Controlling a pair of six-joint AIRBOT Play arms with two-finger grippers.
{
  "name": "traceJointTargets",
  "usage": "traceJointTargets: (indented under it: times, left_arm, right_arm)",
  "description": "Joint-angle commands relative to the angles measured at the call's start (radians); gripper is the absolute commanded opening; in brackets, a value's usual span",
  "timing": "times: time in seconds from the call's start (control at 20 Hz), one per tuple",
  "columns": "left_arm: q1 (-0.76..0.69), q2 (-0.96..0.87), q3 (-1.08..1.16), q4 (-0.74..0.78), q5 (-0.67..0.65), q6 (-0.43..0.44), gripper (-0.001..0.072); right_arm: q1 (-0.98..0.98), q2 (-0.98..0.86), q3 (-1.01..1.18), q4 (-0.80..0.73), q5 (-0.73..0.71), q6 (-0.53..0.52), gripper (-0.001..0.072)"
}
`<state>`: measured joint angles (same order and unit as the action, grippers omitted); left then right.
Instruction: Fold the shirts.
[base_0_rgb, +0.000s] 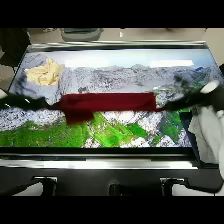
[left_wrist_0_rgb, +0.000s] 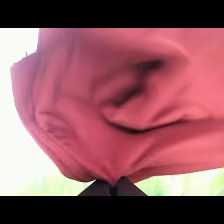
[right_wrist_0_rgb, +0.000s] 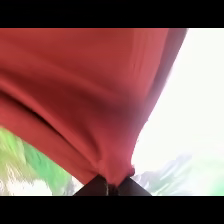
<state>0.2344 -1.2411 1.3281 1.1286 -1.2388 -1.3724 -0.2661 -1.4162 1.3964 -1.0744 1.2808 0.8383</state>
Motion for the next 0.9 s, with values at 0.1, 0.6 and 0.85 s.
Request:
traceJointTargets:
  times: [0.1, 0.6, 0.85]
  left_arm:
    - [-0.020, 0.229, 0.654, 0.006, 0.105, -0.054, 0.0029]
    - [-0.017, 0.489, 0.713, 0.006, 0.128, -0.151, 0.0028]
    - [-0.017, 0.439, 0.712, 0.009, 0.038, -0.150, 0.0028]
  right_arm:
    - [0.003, 0.401, 0.446, -0.147, -0.226, -0.052, 0.0044]
    - [0.003, 0.787, 0.470, -0.352, -0.231, 0.049, 0.0044]
    - [0.003, 0.720, 0.470, -0.352, -0.084, 0.080, 0.0044]
